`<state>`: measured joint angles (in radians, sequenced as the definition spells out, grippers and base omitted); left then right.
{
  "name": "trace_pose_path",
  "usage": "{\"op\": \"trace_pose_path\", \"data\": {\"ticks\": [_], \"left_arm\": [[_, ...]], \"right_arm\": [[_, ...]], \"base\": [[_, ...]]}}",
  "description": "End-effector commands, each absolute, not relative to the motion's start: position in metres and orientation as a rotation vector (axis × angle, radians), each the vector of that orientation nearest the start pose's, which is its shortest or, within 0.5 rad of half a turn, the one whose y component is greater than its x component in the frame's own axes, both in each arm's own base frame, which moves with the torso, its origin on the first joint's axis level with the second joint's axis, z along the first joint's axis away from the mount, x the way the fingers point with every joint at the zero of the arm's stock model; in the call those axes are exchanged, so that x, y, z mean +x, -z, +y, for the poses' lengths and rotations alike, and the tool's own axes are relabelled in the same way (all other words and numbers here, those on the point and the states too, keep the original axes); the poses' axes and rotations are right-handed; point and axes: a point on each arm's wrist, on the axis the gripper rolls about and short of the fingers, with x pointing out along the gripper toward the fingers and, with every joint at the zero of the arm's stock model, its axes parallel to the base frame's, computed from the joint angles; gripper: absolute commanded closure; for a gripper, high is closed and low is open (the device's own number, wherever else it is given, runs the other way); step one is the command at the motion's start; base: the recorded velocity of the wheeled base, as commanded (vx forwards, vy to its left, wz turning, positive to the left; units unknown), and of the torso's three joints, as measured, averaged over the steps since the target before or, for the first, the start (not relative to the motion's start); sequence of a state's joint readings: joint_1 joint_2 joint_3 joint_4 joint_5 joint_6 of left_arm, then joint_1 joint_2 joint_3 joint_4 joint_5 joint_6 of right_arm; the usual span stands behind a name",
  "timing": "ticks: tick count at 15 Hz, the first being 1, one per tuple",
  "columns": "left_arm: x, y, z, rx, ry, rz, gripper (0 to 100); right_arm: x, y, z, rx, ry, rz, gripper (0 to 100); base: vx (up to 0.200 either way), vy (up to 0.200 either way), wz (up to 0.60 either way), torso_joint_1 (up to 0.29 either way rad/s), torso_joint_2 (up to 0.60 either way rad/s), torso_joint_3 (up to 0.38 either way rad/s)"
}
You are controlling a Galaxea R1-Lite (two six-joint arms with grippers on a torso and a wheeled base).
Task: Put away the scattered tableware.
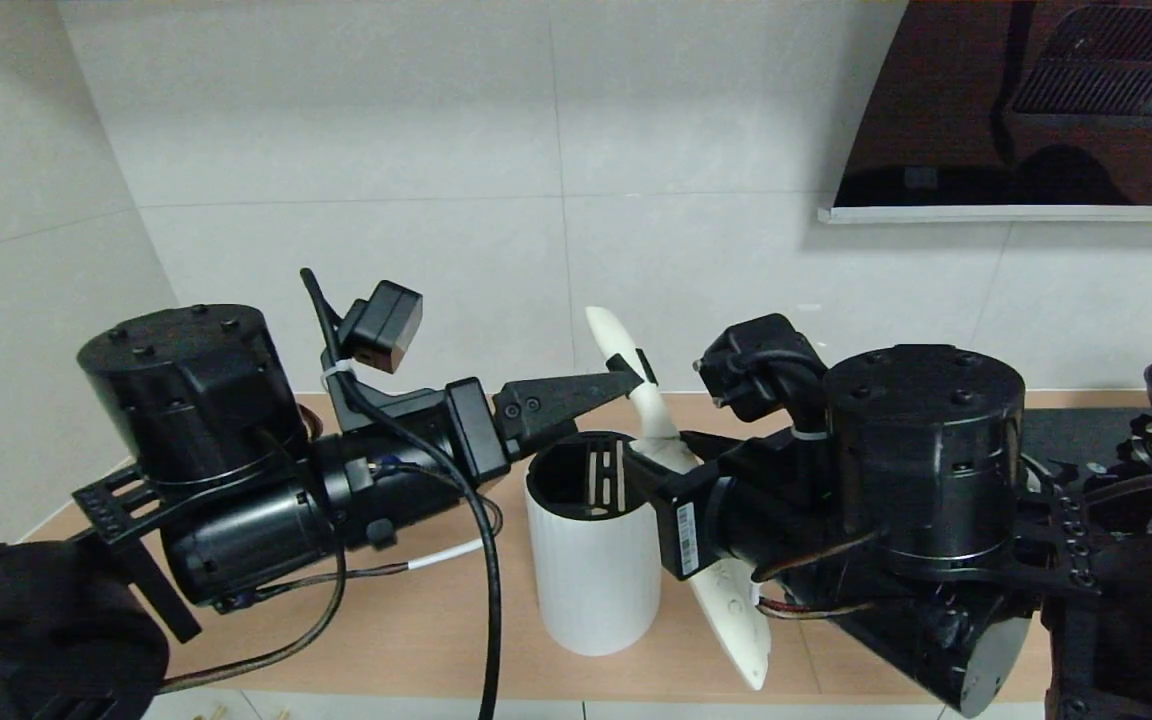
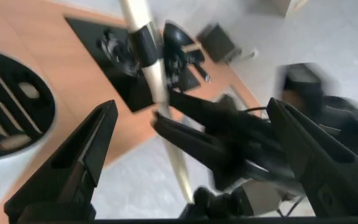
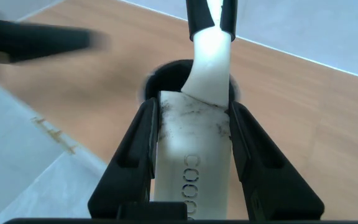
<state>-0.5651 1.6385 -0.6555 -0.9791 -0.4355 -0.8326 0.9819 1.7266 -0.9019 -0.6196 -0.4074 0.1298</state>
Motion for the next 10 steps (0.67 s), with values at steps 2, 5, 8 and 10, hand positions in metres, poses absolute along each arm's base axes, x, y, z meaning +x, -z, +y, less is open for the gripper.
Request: {"op": "trace_pose_path", "data": {"ticks": [2, 5, 8, 10], "left_arm": [[0.243, -0.176, -0.174, -0.731, 0.924, 0.391, 0], [0.241, -0.176, -0.18, -0.725, 0.915, 0.354, 0], [0.241, -0.175, -0.181, -0.724, 0.913, 0.354, 0], [0.242, -0.178, -0.18, -0.726, 0.909, 0.34, 0]], "right_arm": [[0.167, -0.201, 0.268, 0.003, -0.619, 0.196, 100], [0.163, -0.197, 0.272, -0.008, -0.633, 0.206, 100], [0.161, -0.196, 0.273, -0.009, -0.632, 0.207, 100], [0.158, -0.194, 0.273, -0.019, -0.639, 0.214, 100]], "base": [[0.0, 0.0, 0.0, 0.0, 0.0, 0.0], [0.0, 0.0, 0.0, 0.0, 0.0, 0.0], [0.0, 0.0, 0.0, 0.0, 0.0, 0.0], [0.0, 0.0, 0.0, 0.0, 0.0, 0.0]]}}
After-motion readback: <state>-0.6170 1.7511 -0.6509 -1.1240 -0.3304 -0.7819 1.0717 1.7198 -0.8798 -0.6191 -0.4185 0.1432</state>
